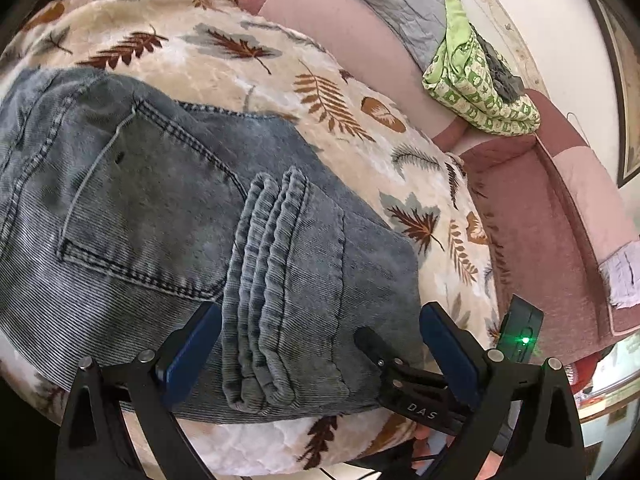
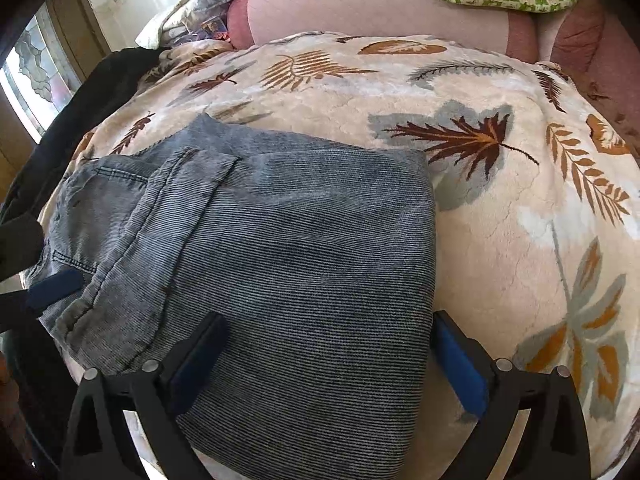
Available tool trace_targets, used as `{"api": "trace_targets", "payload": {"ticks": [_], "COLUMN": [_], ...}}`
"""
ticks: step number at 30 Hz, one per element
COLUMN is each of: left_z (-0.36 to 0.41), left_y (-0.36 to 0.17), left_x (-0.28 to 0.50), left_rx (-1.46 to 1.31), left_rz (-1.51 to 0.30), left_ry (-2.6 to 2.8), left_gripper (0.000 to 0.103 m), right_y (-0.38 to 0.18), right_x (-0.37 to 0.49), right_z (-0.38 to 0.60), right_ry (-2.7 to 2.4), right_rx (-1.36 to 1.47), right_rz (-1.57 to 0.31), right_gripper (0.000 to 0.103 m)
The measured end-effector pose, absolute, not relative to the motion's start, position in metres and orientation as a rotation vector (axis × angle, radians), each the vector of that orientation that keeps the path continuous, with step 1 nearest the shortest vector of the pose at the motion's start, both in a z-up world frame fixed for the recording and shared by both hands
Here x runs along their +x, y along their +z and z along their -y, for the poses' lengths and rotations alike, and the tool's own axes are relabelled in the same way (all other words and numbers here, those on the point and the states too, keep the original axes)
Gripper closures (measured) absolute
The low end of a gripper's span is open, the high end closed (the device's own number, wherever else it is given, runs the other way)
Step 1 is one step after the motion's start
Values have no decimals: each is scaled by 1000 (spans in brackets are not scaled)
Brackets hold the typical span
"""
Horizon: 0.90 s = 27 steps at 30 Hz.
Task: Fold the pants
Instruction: 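Grasp the folded leg edge with the left tool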
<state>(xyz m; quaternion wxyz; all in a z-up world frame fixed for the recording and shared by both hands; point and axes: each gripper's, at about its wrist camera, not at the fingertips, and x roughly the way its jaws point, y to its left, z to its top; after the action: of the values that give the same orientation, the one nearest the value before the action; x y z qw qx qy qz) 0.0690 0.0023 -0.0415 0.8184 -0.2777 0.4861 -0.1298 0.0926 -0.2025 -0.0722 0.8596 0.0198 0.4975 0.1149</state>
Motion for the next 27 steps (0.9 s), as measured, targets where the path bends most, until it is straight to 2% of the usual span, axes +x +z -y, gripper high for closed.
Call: {"api": "trace_targets", "payload": {"ticks": [27], "left_z": [0], "left_y": [-31], "left_x": [63], "left_rx": [-469], "left_rz": [-959], "left_ry": [-206], "left_gripper": [4], "right_y": [-73], "right_x": [93], "right_z": [201], "right_ry": [235], "right_rx": [40], "right_rz": [-1059], "right_gripper": [1]}}
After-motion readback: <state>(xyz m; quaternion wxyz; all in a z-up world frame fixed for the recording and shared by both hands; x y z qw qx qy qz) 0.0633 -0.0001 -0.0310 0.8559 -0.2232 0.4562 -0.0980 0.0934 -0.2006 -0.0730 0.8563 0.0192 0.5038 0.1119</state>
